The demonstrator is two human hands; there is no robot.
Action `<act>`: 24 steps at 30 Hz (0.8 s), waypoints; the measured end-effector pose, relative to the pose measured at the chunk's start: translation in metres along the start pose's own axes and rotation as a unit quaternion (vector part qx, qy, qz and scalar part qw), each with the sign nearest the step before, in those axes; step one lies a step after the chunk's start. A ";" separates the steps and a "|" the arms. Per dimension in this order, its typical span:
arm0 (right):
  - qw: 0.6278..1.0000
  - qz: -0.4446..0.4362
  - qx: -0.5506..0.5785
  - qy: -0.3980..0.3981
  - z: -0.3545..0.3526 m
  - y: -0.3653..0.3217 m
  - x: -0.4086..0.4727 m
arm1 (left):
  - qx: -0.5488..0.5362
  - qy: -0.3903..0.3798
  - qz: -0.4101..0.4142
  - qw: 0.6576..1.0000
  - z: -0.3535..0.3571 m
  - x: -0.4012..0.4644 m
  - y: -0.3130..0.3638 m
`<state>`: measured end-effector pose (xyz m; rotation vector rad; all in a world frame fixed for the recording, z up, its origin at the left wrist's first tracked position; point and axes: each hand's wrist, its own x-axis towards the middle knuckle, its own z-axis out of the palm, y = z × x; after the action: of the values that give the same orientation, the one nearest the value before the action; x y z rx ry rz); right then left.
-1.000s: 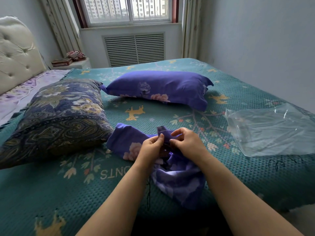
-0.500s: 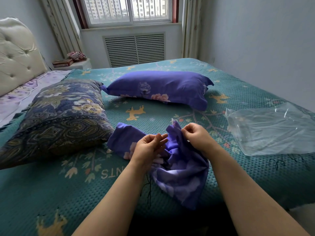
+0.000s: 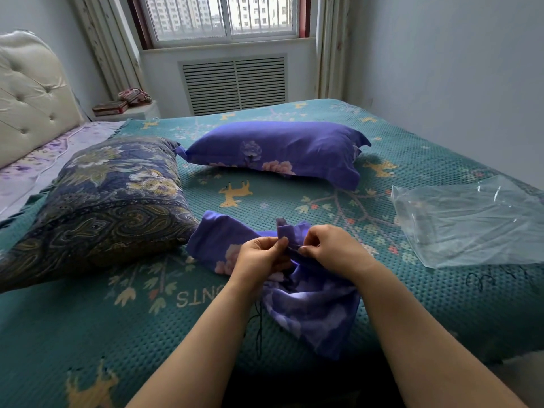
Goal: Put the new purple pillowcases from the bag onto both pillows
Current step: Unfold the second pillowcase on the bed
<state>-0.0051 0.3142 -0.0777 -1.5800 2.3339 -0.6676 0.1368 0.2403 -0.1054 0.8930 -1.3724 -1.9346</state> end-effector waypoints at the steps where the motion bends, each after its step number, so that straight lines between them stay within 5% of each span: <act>1: 1.000 0.004 0.025 0.009 0.000 0.002 0.002 | 0.015 0.005 0.004 1.000 -0.001 0.001 -0.001; 4: 0.962 0.048 0.252 0.092 -0.001 0.006 0.009 | -0.011 0.041 0.016 0.999 0.002 0.002 0.003; 6: 0.829 0.117 0.527 0.146 -0.012 0.013 0.014 | -0.151 0.076 -0.008 0.986 -0.002 0.008 0.011; 7: 0.749 0.146 0.623 0.171 -0.017 0.020 0.017 | -0.231 0.095 -0.022 0.968 -0.009 0.010 0.018; 8: 0.707 0.169 0.654 0.209 -0.022 0.031 0.020 | -0.287 0.116 -0.026 0.951 -0.020 0.013 0.024; 10: 0.782 0.210 0.512 0.289 -0.030 0.056 0.026 | -0.271 0.187 0.027 0.944 -0.049 0.015 0.040; 12: 0.869 0.214 0.320 0.311 -0.030 0.082 0.027 | -0.082 0.351 0.142 0.922 -0.080 0.005 0.055; 14: 0.909 0.244 0.213 0.261 -0.025 0.109 0.026 | 0.181 0.513 0.208 0.813 -0.117 -0.014 0.066; 15: 0.921 0.278 0.157 0.222 -0.021 0.120 0.026 | 0.290 0.531 0.180 0.776 -0.137 -0.018 0.066; 19: 0.933 0.342 -0.073 0.082 -0.007 0.137 0.024 | 0.599 0.328 -0.145 0.716 -0.184 -0.019 0.044; 20: 0.935 0.331 -0.107 0.073 -0.004 0.132 0.024 | 0.636 0.318 -0.145 0.688 -0.180 -0.020 0.040; 22: 0.953 0.259 -0.136 0.072 0.004 0.117 0.027 | 0.662 0.355 0.010 0.660 -0.162 -0.020 0.039; 24: 0.982 0.152 -0.099 0.061 0.011 0.099 0.033 | 0.643 0.322 0.174 0.673 -0.141 -0.017 0.036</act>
<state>-0.0933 0.3116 -0.1353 -1.2418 2.7288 -0.4869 0.2628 0.1655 -0.1023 1.5110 -2.0894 0.0053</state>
